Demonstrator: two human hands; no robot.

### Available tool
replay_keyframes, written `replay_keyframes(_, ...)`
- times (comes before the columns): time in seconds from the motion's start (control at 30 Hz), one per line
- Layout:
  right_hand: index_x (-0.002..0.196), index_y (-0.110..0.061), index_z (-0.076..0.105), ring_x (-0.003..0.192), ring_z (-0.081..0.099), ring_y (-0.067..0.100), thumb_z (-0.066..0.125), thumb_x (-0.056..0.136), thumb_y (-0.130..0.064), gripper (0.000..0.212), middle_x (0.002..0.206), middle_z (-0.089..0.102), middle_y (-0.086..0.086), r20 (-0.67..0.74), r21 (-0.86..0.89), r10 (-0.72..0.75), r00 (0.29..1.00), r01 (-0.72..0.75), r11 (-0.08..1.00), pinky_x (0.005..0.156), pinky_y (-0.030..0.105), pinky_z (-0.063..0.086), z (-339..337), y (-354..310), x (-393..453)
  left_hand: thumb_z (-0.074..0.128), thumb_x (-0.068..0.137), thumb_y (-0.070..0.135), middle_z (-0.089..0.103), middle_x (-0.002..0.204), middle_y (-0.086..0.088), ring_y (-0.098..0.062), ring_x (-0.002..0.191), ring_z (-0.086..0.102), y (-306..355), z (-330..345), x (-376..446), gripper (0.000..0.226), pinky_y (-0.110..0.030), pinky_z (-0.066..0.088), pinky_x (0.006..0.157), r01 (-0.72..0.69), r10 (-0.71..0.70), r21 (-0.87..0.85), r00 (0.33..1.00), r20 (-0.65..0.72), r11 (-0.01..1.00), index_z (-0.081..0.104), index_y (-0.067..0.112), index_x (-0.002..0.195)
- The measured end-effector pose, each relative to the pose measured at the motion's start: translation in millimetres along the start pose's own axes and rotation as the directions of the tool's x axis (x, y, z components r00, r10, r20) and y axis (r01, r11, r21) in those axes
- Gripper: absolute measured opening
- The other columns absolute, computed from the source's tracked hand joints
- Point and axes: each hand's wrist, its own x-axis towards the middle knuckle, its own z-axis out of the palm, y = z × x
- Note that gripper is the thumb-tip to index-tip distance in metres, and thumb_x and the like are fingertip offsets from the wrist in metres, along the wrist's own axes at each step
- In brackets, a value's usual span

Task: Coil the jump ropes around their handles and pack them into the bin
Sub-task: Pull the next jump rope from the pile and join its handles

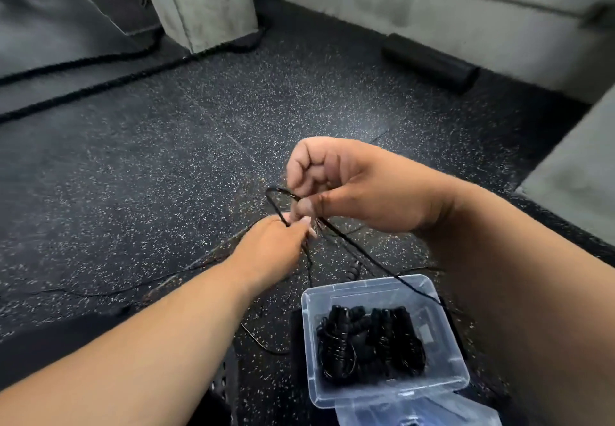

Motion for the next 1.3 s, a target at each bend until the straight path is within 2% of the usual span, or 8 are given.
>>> replay_keyframes(0.2,0.104,-0.015,0.058,0.085,0.059,0.029,0.067,0.087,-0.001,0.024,0.084,0.071,0.007,-0.33,-0.065,-0.032,0.944,0.011,0.998,0.078,0.044,0.044,12.7,-39.2,-41.6,0.039,0.11,0.048,0.074,0.083,-0.001,-0.022,0.078,0.066,8.3,-26.0,-31.0,0.051,-0.033,0.05,0.075,0.016,-0.043,-0.16,0.985,-0.166,0.987,0.071,0.017,0.084)
replay_keyframes(0.4,0.108,-0.021,0.06,0.081,0.064,0.017,0.064,0.09,-0.002,0.027,0.081,0.075,0.002,-0.681,-0.161,-0.058,0.73,-0.072,0.984,0.076,0.038,0.047,4.7,-56.1,-84.4,0.032,0.113,0.05,0.079,0.086,-0.003,-0.026,0.086,0.074,3.2,-44.2,-61.7,0.063,-0.037,0.057,0.084,-0.006,-0.048,-0.275,0.981,-0.189,0.961,0.073,0.013,0.083)
replay_keyframes(0.57,0.123,-0.031,0.058,0.065,0.058,0.013,0.07,0.09,-0.016,0.038,0.068,0.065,-0.006,-0.578,-0.157,0.175,0.797,-0.32,0.934,0.067,0.041,0.044,28.8,-31.1,-110.7,0.037,0.113,0.046,0.079,0.099,-0.02,-0.026,0.073,0.078,41.0,-50.2,-97.6,0.045,-0.032,0.062,0.057,-0.009,-0.08,-0.833,0.995,-0.064,0.553,0.059,0.012,0.095)
replay_keyframes(0.8,0.128,-0.04,0.058,0.059,0.047,0.005,0.079,0.088,-0.032,0.045,0.064,0.051,-0.015,-0.368,-0.214,0.273,0.889,-0.366,0.906,0.058,0.023,0.04,93.7,-19.6,-124.6,0.035,0.113,0.043,0.076,0.102,-0.027,-0.039,0.087,0.079,89.2,-66.5,-150.6,0.046,-0.039,0.067,0.066,0.034,0.205,-0.991,0.977,0.06,0.128,0.06,0.01,0.094)
replay_keyframes(0.87,0.106,-0.029,0.068,0.055,0.044,0.005,0.069,0.096,-0.038,0.013,0.059,0.05,-0.016,-0.407,-0.228,0.243,0.881,-0.355,0.907,0.057,0.024,0.039,102.3,-18.0,-123.3,0.034,0.113,0.044,0.076,0.105,-0.027,-0.04,0.092,0.078,98.4,-71.1,-160.0,0.048,-0.038,0.065,0.073,-0.03,0.268,-0.99,0.964,0.007,0.135,0.062,0.01,0.095)
replay_keyframes(1.0,0.071,-0.023,0.053,0.053,0.04,0.014,0.046,0.106,-0.049,0.044,0.06,0.046,-0.006,-0.538,-0.232,0.19,0.821,-0.361,0.903,0.06,0.034,0.037,110.6,-18.5,-123.5,0.045,0.106,0.051,0.076,0.108,-0.022,-0.035,0.094,0.078,97.3,-86.1,-169.9,0.043,-0.039,0.064,0.079,-0.142,0.299,-0.973,0.951,-0.084,0.18,0.064,0.013,0.097)
replay_keyframes(1.2,0.074,-0.015,0.044,0.064,0.034,0.015,0.04,0.11,-0.044,0.046,0.07,0.039,0.002,-0.605,-0.197,-0.02,0.796,-0.125,0.972,0.061,0.034,0.033,111.8,-54.5,-130.8,0.078,0.074,0.072,0.07,0.132,0.0,-0.021,0.13,0.061,48.6,-38.2,-168.7,0.074,-0.041,0.047,0.109,-0.273,0.417,-0.756,0.909,-0.001,0.594,0.063,0.023,0.128)
replay_keyframes(1.3,0.074,-0.009,0.045,0.059,0.035,0.014,0.041,0.11,-0.04,0.048,0.064,0.038,0.0,-0.6,0.014,-0.029,0.8,0.047,0.999,0.059,0.031,0.033,116.2,-66.7,-131.1,0.082,0.07,0.071,0.04,0.156,0.021,0.003,0.143,0.039,44.3,-5.9,-170.5,0.097,-0.014,0.032,0.113,-0.357,0.523,-0.527,0.827,0.206,0.771,0.034,0.044,0.15)
